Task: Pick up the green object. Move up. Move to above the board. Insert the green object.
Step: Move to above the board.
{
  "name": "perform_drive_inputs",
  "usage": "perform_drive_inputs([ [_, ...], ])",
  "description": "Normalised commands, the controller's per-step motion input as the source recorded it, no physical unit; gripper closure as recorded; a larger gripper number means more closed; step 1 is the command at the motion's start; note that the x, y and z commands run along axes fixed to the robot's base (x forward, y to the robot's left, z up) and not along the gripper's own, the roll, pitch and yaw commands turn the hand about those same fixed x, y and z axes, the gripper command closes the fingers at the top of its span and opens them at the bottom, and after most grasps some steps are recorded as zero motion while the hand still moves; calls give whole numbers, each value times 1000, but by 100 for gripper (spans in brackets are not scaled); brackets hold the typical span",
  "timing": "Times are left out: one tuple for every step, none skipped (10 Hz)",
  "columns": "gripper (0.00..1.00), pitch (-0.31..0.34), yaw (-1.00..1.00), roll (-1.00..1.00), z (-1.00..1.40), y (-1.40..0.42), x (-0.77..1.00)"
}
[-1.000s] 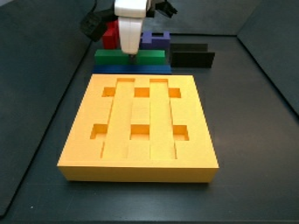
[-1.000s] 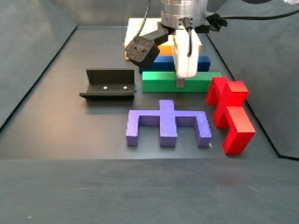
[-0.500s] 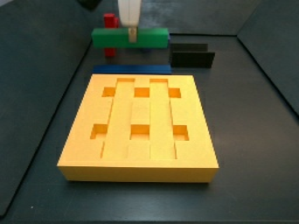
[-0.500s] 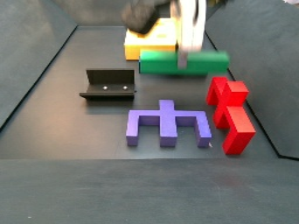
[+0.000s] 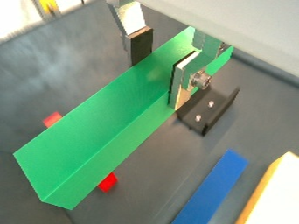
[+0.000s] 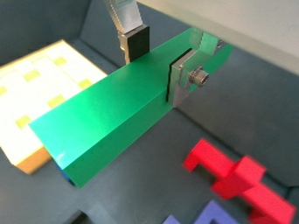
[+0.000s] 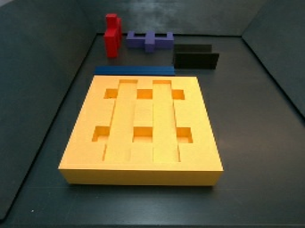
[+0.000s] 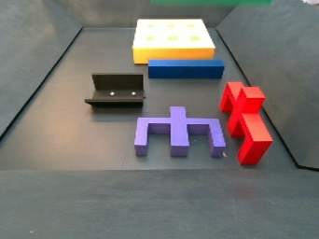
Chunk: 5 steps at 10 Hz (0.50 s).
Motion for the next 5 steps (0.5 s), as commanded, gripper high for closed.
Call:
perform_drive_inputs([
  [100,52,3,18,731,-5,18],
  [100,59,5,14,219,-5,40],
  [100,12,1000,-4,227,-1400,265],
  [100,14,1000,-2,220,-1400,251],
  [100,22,1000,4,227,-1400,265],
])
